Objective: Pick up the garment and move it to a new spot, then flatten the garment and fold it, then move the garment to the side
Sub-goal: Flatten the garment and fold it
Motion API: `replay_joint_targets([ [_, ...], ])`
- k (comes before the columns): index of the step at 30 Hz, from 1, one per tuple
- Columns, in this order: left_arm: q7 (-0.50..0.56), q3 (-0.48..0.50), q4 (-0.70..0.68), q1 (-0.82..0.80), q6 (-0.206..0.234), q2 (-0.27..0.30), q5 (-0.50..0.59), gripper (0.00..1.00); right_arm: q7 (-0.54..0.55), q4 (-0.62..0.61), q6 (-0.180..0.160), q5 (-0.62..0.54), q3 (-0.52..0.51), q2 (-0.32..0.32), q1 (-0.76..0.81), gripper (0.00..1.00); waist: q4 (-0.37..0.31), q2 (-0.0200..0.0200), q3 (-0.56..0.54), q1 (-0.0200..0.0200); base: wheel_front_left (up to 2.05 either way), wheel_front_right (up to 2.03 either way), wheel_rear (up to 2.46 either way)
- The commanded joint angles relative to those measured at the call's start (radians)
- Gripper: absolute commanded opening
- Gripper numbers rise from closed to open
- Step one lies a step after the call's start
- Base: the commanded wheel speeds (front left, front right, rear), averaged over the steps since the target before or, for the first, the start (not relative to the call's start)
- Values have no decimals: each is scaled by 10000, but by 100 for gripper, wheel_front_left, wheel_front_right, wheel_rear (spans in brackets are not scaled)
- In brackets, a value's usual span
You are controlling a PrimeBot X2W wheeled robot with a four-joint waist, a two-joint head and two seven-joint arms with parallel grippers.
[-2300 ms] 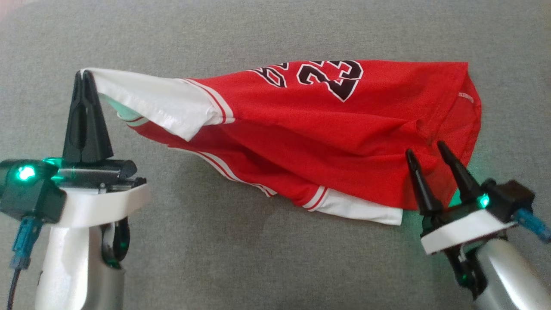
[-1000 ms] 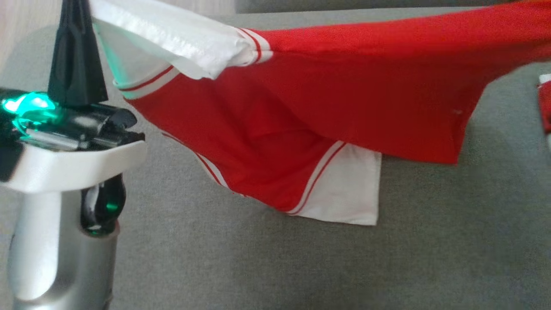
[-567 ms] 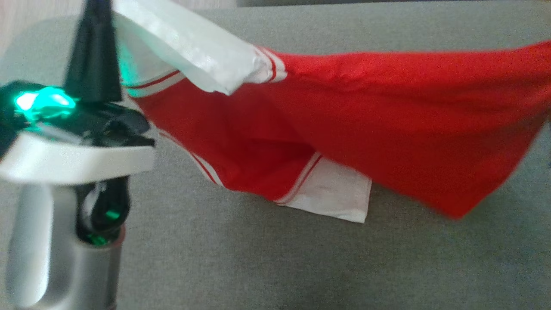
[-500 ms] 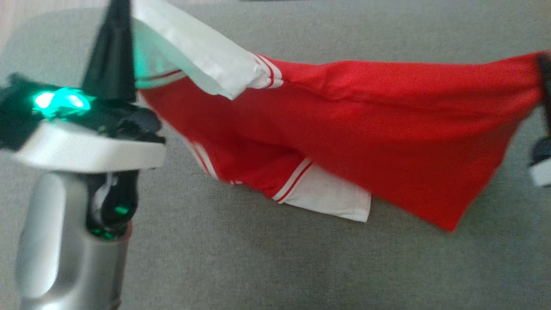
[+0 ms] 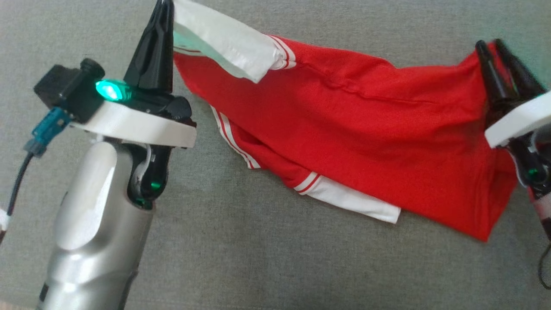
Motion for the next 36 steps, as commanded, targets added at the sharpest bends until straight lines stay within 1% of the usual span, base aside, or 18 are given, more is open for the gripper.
replay_joint_targets([
  [1, -185, 249, -201, -390, -38, 273, 95, 0, -268, -214, -7, 276, 96, -337, 41, 100, 39, 0, 35, -3, 0, 0, 0],
  [3, -424, 219, -13, -416, -42, 313, 127, 0, -449, -338, -7, 874, 185, -608, 237, 100, 32, 0, 40, -3, 0, 0, 0],
  [4, -583, 193, 76, -418, -45, 376, 185, 0, -432, -748, -7, 1752, 135, -915, 641, 100, 30, 0, 51, -3, 0, 0, 0],
  [8, -744, 254, 81, -358, -40, 439, 125, 0, 110, -2119, -7, 3827, -128, -1563, 1865, 100, 55, 0, 125, -3, 0, 0, 0],
  [10, -810, 312, 82, -327, -34, 465, 75, 0, 348, -2897, -7, 4414, -170, -1962, 2564, 100, 78, 0, 147, -3, 0, 0, 0],
  [12, -868, 332, 78, -287, -24, 472, 49, 0, 463, -3573, -7, 4728, -194, -2309, 3231, 100, 96, 0, 155, -3, 0, 0, 0],
  [14, -919, 337, 79, -231, -24, 482, 17, 0, 440, -4063, -7, 4833, -248, -2568, 3804, 100, 100, 0, 145, -3, 0, 0, 0],
  [16, -957, 339, 99, -166, -25, 515, -5, 0, 345, -4351, -7, 4855, -340, -2695, 4226, 100, 81, 0, 114, -3, 0, 0, 0],
  [20, -989, 337, 119, -45, -6, 555, -41, 0, 178, -4425, -7, 4780, -469, -2580, 4537, 100, 20, 0, 55, -3, 0, 0, 0],
  [26, -954, 310, 75, -79, 36, 585, -67, 0, 179, -3955, -7, 4482, -411, -2265, 3917, 100, 19, 0, 135, -3, 0, 0, 0],
  [33, -911, 179, 53, -208, 35, 541, -84, 0, 341, -3342, -7, 4067, -49, -2202, 3194, 100, 210, 0, 201, -3, 0, 0, 0],
  [34, -906, 156, 65, -220, 33, 539, -89, 0, 397, -3272, -7, 4059, 16, -2218, 3148, 98, 243, 0, 194, -3, 0, 0, 0],
  [35, -903, 138, 78, -229, 32, 538, -96, 0, 416, -3208, -7, 4071, 47, -2226, 3123, 88, 273, 0, 183, -3, 0, 0, 0],
  [36, -901, 127, 92, -234, 31, 541, -107, 0, 422, -3128, -7, 4067, 61, -2239, 3120, 66, 297, 0, 167, -3, 0, 0, 0],
])
